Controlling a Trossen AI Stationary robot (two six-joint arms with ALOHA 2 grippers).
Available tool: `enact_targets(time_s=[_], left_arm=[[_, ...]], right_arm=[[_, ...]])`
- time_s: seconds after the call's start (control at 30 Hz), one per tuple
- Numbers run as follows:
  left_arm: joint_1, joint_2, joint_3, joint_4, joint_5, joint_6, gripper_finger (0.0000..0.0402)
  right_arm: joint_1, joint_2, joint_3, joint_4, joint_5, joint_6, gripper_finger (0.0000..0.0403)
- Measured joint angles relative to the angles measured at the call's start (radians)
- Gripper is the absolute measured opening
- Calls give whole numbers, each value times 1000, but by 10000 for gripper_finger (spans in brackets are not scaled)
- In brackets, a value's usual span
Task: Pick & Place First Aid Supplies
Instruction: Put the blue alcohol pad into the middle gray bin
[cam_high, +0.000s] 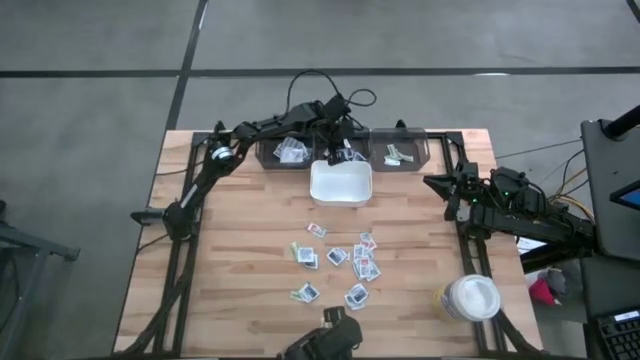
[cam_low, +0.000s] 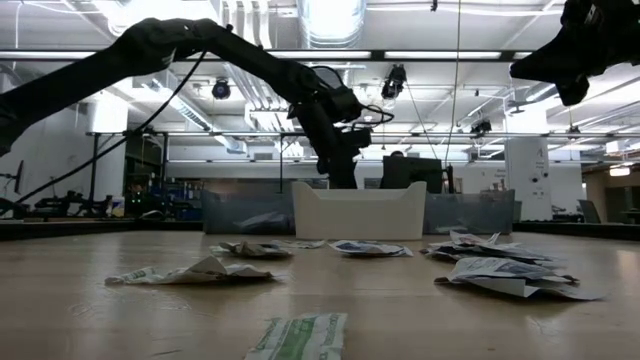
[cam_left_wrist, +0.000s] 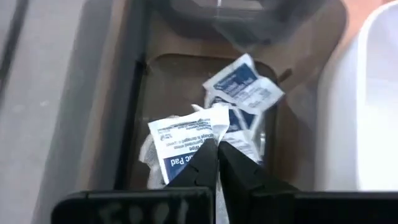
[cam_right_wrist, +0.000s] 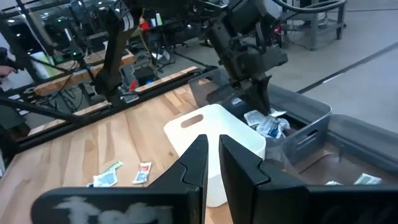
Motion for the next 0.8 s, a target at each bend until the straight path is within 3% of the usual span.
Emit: enact_targets(time_s=[0.17,0.33,0.6,0.8], left_arm=[[0,-3,13,-12,7,-54,61],[-1,-40,71,-128,6,-141,95],[-69,-178,144,-448,9,-415,95],[-198,-334,53,-515,-23,-537,94]], right_arm=[[0,0,0,0,2,0,38],[0,0,0,0,2,0,38],[0,0,0,7,-94,0,38],[0,0,0,63,-245,-3,38]])
